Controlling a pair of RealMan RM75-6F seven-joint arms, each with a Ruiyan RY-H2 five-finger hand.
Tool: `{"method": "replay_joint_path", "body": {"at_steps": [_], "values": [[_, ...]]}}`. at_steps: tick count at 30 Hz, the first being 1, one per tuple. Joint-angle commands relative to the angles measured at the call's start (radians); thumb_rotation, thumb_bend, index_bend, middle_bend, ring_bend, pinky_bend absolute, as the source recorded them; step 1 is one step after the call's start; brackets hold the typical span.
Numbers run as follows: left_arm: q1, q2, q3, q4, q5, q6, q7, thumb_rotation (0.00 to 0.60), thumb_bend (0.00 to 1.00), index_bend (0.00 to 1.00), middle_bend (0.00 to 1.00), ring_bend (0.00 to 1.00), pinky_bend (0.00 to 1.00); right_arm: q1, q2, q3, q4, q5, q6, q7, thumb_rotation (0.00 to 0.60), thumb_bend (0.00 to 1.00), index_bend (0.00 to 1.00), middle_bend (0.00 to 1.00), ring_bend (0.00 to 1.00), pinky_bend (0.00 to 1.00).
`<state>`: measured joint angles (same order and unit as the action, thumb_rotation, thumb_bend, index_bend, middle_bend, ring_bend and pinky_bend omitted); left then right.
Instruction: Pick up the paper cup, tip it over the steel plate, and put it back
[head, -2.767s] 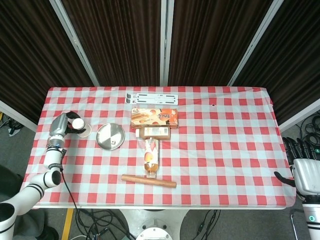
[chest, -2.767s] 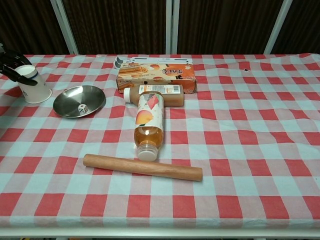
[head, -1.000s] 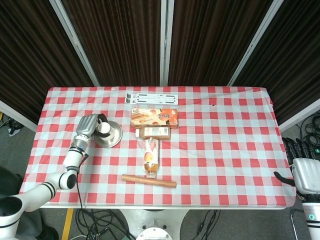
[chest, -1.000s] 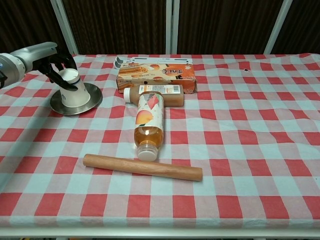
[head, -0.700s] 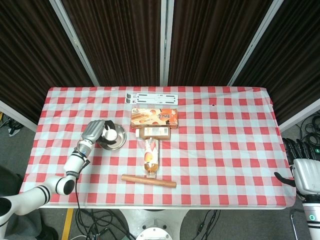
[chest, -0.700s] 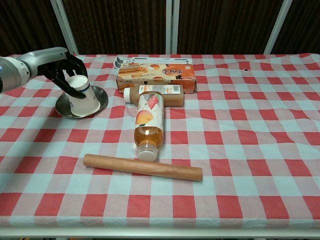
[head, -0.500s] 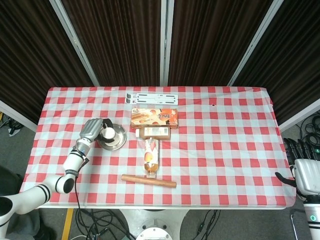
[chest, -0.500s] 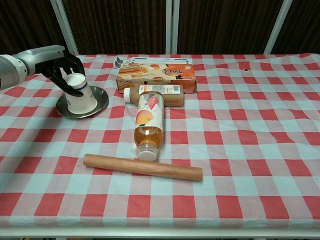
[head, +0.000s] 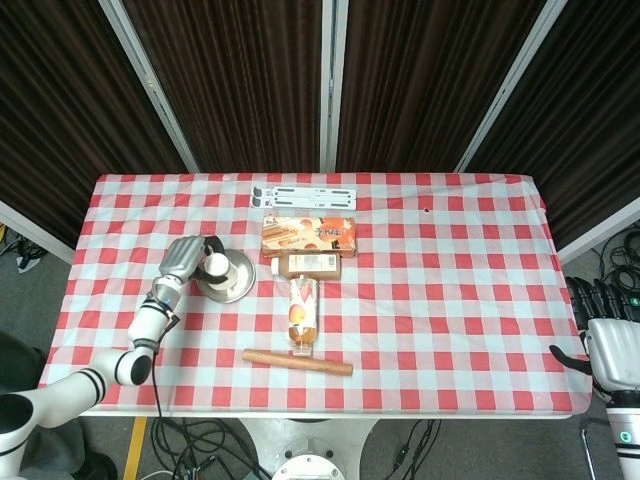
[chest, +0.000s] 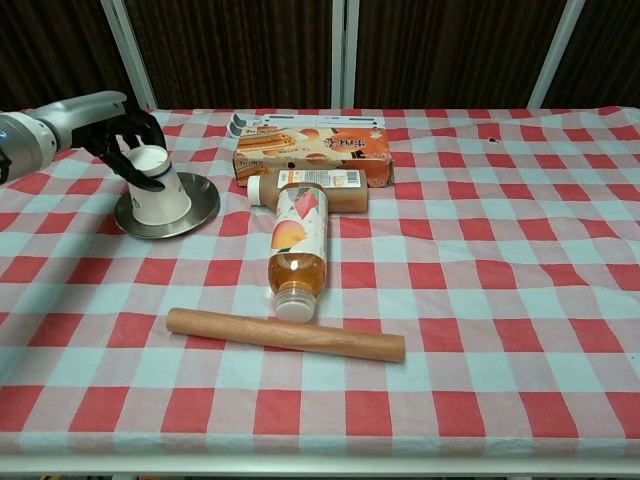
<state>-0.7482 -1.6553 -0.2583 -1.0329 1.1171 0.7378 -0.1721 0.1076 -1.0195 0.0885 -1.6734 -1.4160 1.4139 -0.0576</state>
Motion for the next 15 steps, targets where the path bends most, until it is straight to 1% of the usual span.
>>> {"method": "replay_joint_path", "body": {"at_steps": [1, 3, 6, 10, 12, 15], "values": [[0.013, 0.036, 0.018, -0.057, 0.029, 0.007, -0.011, 0.6, 0.22, 0.54, 0.59, 0.44, 0.54, 0.001, 0.001, 0.001, -0.001, 0.003, -0.001, -0.001, 0.6, 0.04, 0.0, 0.1, 0.0, 0.03], [0.007, 0.025, 0.012, -0.034, 0.019, 0.011, 0.001, 0.6, 0.22, 0.54, 0.59, 0.44, 0.54, 0.0, 0.002, 0.002, -0.001, 0.003, 0.0, -0.001, 0.6, 0.04, 0.0, 0.1, 0.0, 0.03], [-0.002, -0.021, -0.004, 0.054, -0.009, 0.042, 0.042, 0.6, 0.22, 0.54, 0.59, 0.44, 0.54, 0.0, 0.005, 0.004, -0.002, 0.008, -0.001, 0.0, 0.6, 0.04, 0.0, 0.1, 0.0, 0.03], [-0.013, -0.044, -0.022, 0.114, -0.047, 0.022, 0.055, 0.6, 0.22, 0.54, 0.59, 0.44, 0.54, 0.002, 0.005, 0.003, -0.002, 0.005, -0.003, 0.001, 0.6, 0.04, 0.0, 0.1, 0.0, 0.03], [-0.012, -0.043, -0.02, 0.118, -0.048, 0.013, 0.055, 0.6, 0.22, 0.54, 0.59, 0.44, 0.54, 0.002, 0.004, 0.003, 0.0, 0.005, -0.005, 0.003, 0.6, 0.04, 0.0, 0.1, 0.0, 0.03], [-0.001, -0.023, -0.011, 0.077, -0.031, 0.014, 0.035, 0.6, 0.22, 0.54, 0.59, 0.44, 0.54, 0.003, 0.003, 0.002, 0.002, 0.005, -0.006, 0.004, 0.6, 0.04, 0.0, 0.1, 0.0, 0.03]]}}
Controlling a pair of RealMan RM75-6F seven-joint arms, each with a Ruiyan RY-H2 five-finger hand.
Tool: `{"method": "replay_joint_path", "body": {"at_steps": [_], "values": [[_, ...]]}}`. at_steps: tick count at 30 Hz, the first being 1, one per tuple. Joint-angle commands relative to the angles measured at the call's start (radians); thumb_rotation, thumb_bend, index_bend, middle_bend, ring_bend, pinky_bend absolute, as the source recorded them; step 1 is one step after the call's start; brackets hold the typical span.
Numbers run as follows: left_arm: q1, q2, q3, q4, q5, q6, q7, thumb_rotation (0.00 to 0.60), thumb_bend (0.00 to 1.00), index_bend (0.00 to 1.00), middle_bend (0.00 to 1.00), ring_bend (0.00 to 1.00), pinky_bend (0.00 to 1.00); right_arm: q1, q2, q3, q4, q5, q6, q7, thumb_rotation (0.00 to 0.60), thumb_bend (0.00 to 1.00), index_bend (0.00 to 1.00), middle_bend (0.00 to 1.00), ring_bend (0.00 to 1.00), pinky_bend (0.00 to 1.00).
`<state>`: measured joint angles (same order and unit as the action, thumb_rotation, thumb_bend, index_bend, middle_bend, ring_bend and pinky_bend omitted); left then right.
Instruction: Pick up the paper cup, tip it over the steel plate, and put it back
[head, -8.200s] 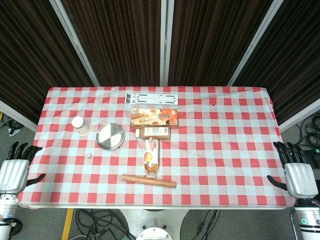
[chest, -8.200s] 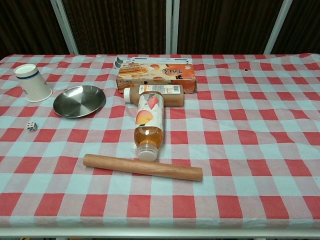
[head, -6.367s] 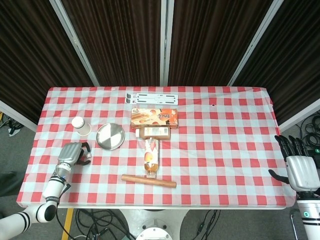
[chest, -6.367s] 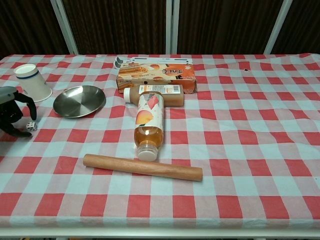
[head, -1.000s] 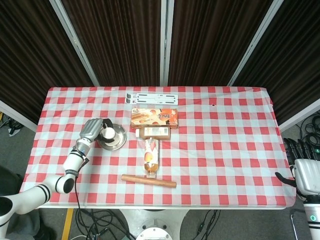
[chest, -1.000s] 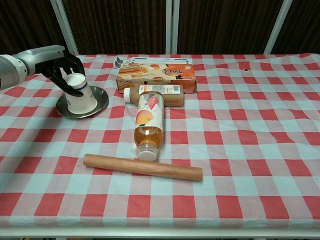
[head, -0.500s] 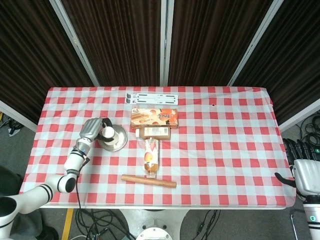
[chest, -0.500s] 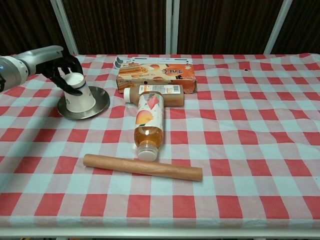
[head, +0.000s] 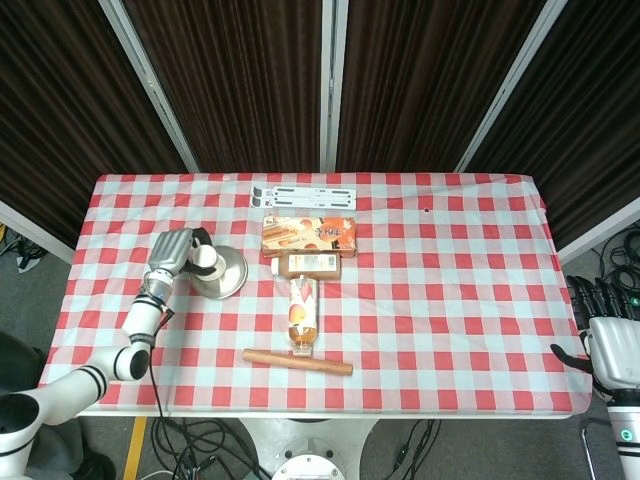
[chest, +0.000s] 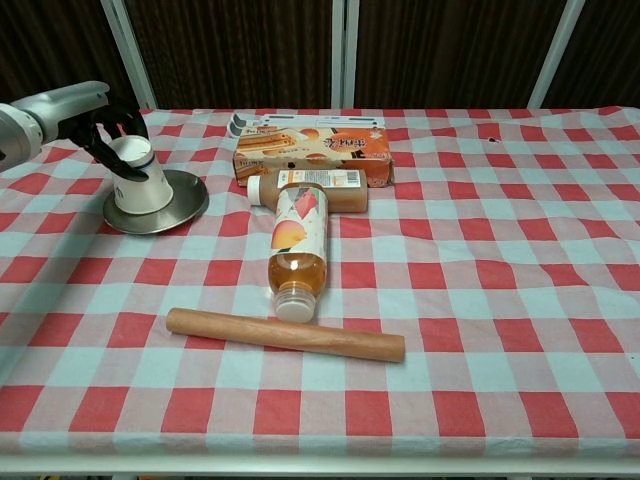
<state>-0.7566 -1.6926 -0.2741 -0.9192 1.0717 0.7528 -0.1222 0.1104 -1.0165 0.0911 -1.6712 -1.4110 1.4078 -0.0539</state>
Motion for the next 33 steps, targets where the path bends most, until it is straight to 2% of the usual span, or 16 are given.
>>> {"method": "replay_joint_path", "body": {"at_steps": [1, 4, 7, 17, 20, 25, 28, 30, 33], "values": [[0.014, 0.029, 0.009, -0.068, 0.026, -0.002, -0.028, 0.6, 0.22, 0.54, 0.59, 0.44, 0.54, 0.001, -0.001, 0.0, -0.001, -0.001, -0.001, 0.0, 0.6, 0.04, 0.0, 0.1, 0.0, 0.03], [0.027, 0.07, 0.028, -0.15, 0.064, -0.001, -0.055, 0.6, 0.22, 0.54, 0.59, 0.44, 0.54, 0.002, -0.001, 0.0, -0.002, 0.001, -0.003, -0.003, 0.6, 0.04, 0.0, 0.1, 0.0, 0.03], [0.029, 0.081, 0.039, -0.169, 0.086, 0.01, -0.048, 0.6, 0.21, 0.54, 0.59, 0.44, 0.54, 0.003, 0.0, 0.002, -0.001, 0.005, -0.006, -0.004, 0.6, 0.04, 0.0, 0.1, 0.0, 0.03], [-0.004, -0.02, -0.008, 0.038, -0.014, -0.007, -0.004, 0.6, 0.22, 0.54, 0.59, 0.44, 0.53, 0.004, -0.001, 0.002, 0.003, 0.007, -0.009, 0.002, 0.6, 0.04, 0.0, 0.1, 0.0, 0.03], [0.004, -0.01, -0.002, 0.009, 0.002, -0.006, -0.023, 0.6, 0.22, 0.54, 0.59, 0.44, 0.53, 0.008, -0.004, -0.002, 0.005, 0.004, -0.02, 0.003, 0.6, 0.04, 0.0, 0.1, 0.0, 0.03], [0.027, 0.053, 0.029, -0.136, 0.079, 0.014, -0.07, 0.6, 0.22, 0.54, 0.59, 0.44, 0.53, 0.014, -0.006, -0.003, 0.005, 0.004, -0.028, 0.002, 0.6, 0.04, 0.0, 0.1, 0.0, 0.03], [0.03, 0.082, 0.04, -0.188, 0.101, 0.009, -0.086, 0.6, 0.21, 0.54, 0.59, 0.44, 0.52, 0.013, -0.004, -0.002, 0.004, 0.004, -0.025, -0.001, 0.6, 0.04, 0.0, 0.1, 0.0, 0.03], [0.028, 0.081, 0.037, -0.18, 0.094, 0.006, -0.085, 0.6, 0.21, 0.54, 0.59, 0.44, 0.51, 0.013, -0.003, -0.002, 0.002, 0.005, -0.024, -0.001, 0.6, 0.04, 0.0, 0.1, 0.0, 0.03], [0.017, 0.049, 0.02, -0.107, 0.063, 0.016, -0.053, 0.6, 0.22, 0.54, 0.59, 0.44, 0.51, 0.012, -0.001, 0.0, -0.001, 0.008, -0.022, -0.002, 0.6, 0.04, 0.0, 0.1, 0.0, 0.03]]}}
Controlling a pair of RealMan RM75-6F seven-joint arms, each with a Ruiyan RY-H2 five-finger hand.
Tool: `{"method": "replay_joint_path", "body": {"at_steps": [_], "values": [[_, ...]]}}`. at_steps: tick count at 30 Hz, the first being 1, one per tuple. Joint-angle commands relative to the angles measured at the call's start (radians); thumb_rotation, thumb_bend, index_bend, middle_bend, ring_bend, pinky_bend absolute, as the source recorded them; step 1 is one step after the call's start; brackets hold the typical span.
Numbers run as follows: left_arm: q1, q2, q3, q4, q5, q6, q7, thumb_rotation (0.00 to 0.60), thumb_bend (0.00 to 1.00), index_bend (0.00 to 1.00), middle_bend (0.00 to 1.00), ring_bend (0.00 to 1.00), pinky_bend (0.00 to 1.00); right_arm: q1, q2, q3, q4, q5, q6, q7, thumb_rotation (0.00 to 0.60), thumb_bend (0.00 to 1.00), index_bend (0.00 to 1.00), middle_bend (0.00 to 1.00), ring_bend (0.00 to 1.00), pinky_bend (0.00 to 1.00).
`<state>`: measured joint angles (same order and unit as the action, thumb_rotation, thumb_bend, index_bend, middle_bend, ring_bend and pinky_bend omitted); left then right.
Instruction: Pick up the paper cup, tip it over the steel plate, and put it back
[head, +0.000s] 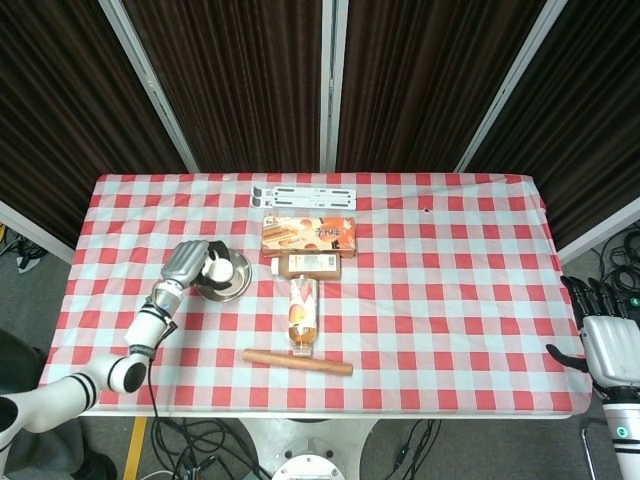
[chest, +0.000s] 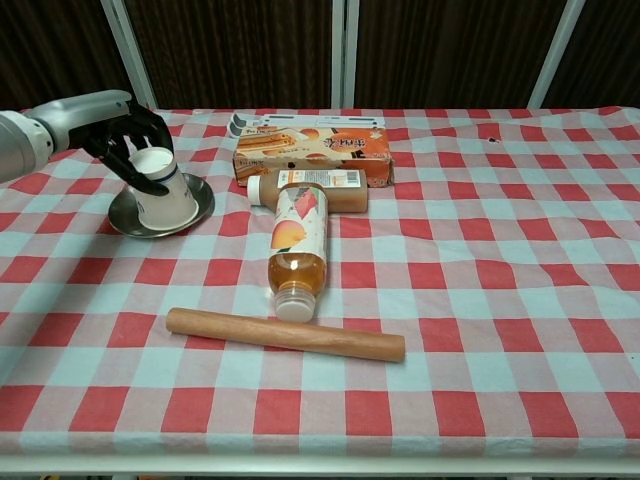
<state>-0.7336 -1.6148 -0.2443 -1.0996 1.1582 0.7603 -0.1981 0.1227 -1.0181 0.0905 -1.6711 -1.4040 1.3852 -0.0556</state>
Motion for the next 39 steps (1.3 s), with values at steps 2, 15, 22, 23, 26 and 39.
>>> {"method": "replay_joint_path", "body": {"at_steps": [2, 15, 22, 23, 26, 39], "values": [[-0.012, -0.063, -0.023, 0.139, -0.055, 0.019, 0.05, 0.6, 0.22, 0.54, 0.59, 0.44, 0.51, -0.002, 0.002, 0.0, -0.002, 0.002, 0.002, 0.0, 0.6, 0.04, 0.0, 0.1, 0.0, 0.03], [0.015, 0.006, 0.003, -0.011, 0.0, 0.009, -0.006, 0.6, 0.21, 0.54, 0.59, 0.44, 0.51, -0.002, 0.002, -0.002, -0.002, -0.006, 0.006, 0.003, 0.6, 0.04, 0.0, 0.1, 0.0, 0.03], [-0.006, -0.023, -0.006, 0.065, -0.044, -0.01, 0.037, 0.6, 0.22, 0.54, 0.59, 0.44, 0.51, -0.004, 0.002, -0.002, -0.001, -0.005, 0.008, 0.007, 0.6, 0.04, 0.0, 0.1, 0.0, 0.03], [-0.01, -0.04, -0.01, 0.101, -0.058, -0.006, 0.059, 0.6, 0.22, 0.54, 0.59, 0.44, 0.51, -0.005, 0.002, -0.002, 0.0, -0.005, 0.009, 0.009, 0.6, 0.04, 0.0, 0.1, 0.0, 0.03], [-0.012, -0.061, -0.026, 0.139, -0.094, -0.002, 0.076, 0.6, 0.22, 0.54, 0.59, 0.44, 0.51, -0.007, 0.003, -0.003, 0.001, -0.008, 0.014, 0.011, 0.6, 0.04, 0.0, 0.1, 0.0, 0.03], [0.094, 0.114, -0.058, -0.125, -0.057, 0.143, -0.013, 0.6, 0.21, 0.54, 0.59, 0.44, 0.51, -0.013, 0.007, -0.003, 0.006, -0.023, 0.032, 0.025, 0.6, 0.04, 0.0, 0.1, 0.0, 0.03]]}}
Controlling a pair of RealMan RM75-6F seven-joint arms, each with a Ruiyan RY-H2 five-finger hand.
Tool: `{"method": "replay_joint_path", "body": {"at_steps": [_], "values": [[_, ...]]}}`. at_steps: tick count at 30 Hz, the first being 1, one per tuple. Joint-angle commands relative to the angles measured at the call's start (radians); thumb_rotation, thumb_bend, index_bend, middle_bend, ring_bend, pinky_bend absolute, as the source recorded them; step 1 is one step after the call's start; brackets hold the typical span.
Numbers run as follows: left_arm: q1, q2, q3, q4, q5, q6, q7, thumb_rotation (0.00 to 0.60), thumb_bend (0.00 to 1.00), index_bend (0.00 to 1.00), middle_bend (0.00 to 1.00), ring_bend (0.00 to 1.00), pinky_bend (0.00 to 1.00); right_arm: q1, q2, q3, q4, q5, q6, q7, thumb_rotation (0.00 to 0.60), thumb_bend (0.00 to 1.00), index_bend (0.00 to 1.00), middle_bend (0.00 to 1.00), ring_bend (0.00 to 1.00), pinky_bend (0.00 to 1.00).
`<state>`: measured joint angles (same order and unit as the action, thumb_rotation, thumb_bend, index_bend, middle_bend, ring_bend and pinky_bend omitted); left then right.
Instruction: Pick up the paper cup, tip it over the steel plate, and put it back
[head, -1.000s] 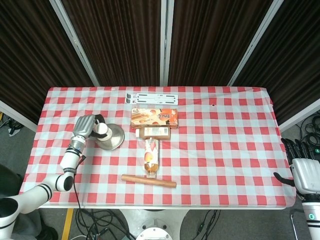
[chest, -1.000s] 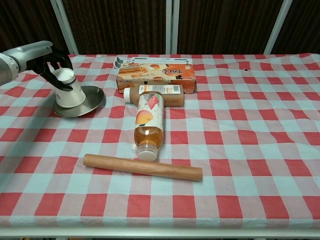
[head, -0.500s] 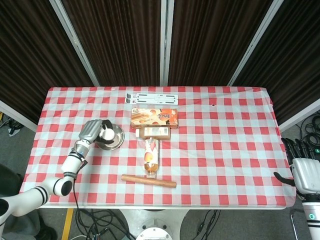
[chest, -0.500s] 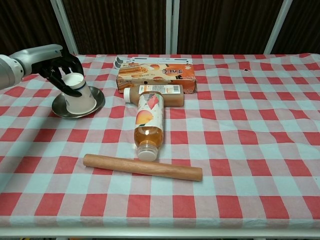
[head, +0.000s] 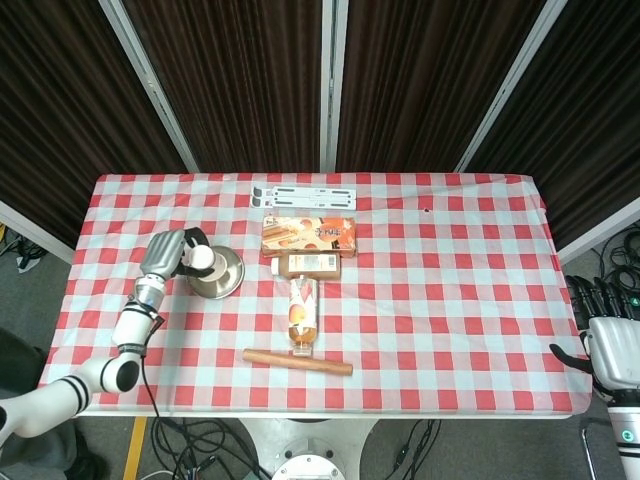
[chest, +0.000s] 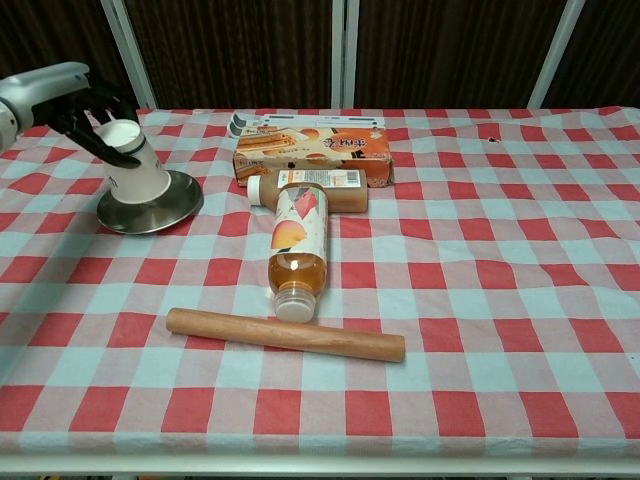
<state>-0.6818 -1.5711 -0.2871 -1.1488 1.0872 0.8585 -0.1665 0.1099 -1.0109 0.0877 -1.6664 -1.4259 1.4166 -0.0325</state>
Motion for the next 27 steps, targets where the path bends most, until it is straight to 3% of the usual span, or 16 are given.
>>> {"method": "replay_joint_path", "body": {"at_steps": [1, 6, 10, 16, 20, 27], "values": [[0.05, 0.082, -0.018, -0.075, 0.008, 0.057, -0.038, 0.6, 0.21, 0.54, 0.59, 0.44, 0.51, -0.001, -0.001, -0.001, 0.003, -0.002, 0.0, 0.004, 0.6, 0.04, 0.0, 0.1, 0.0, 0.03], [0.053, 0.075, -0.026, 0.021, -0.097, 0.027, 0.037, 0.6, 0.21, 0.54, 0.58, 0.43, 0.5, 0.002, -0.005, -0.002, 0.011, -0.01, -0.002, 0.016, 0.6, 0.04, 0.0, 0.1, 0.0, 0.03], [0.03, 0.016, -0.028, 0.149, -0.187, -0.05, 0.082, 0.6, 0.21, 0.54, 0.57, 0.41, 0.46, 0.003, -0.011, -0.006, 0.02, -0.016, -0.005, 0.026, 0.6, 0.04, 0.0, 0.1, 0.0, 0.03], [0.001, -0.064, -0.022, 0.288, -0.236, -0.141, 0.108, 0.6, 0.2, 0.49, 0.53, 0.37, 0.38, 0.0, -0.009, -0.006, 0.02, -0.018, 0.0, 0.026, 0.6, 0.04, 0.0, 0.1, 0.0, 0.03], [0.006, -0.058, -0.027, 0.276, -0.208, -0.129, 0.087, 0.6, 0.17, 0.23, 0.32, 0.22, 0.31, -0.005, -0.003, -0.005, 0.016, -0.015, 0.007, 0.024, 0.6, 0.04, 0.0, 0.1, 0.0, 0.03], [0.088, 0.027, -0.032, 0.118, -0.113, 0.064, 0.042, 0.6, 0.15, 0.17, 0.25, 0.17, 0.26, -0.004, 0.002, -0.001, 0.018, -0.009, 0.005, 0.028, 0.6, 0.04, 0.0, 0.1, 0.0, 0.03]]}}
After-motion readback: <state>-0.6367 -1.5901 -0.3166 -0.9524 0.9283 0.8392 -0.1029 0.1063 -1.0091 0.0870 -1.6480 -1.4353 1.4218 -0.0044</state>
